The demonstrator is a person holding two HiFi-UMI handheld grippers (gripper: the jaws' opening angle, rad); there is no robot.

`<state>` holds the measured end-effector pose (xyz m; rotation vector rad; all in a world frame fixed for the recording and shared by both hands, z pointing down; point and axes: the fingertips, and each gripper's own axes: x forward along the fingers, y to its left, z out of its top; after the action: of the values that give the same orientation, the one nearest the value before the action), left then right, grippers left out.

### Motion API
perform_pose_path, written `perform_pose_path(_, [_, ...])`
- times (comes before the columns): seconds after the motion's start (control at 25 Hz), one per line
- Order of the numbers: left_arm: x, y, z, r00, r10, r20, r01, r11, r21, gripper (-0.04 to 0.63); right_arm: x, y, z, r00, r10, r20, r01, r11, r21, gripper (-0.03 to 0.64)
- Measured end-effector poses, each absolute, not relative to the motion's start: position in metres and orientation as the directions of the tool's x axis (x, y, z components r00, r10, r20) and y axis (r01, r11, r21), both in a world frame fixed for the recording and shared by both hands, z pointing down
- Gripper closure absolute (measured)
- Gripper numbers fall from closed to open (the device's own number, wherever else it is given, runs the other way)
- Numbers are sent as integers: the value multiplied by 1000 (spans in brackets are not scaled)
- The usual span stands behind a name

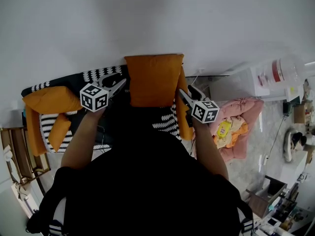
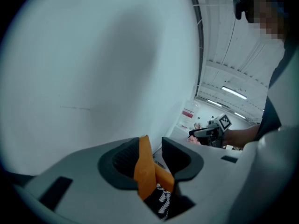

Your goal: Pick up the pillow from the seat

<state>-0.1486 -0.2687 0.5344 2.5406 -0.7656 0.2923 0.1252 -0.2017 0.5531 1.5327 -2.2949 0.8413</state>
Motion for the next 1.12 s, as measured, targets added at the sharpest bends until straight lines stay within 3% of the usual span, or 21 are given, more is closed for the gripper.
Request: perform_pose_path(1.12, [-140, -267, 572, 716, -548, 433, -696, -610, 379, 407, 181, -242, 592, -497, -692, 524, -862, 325, -389, 369])
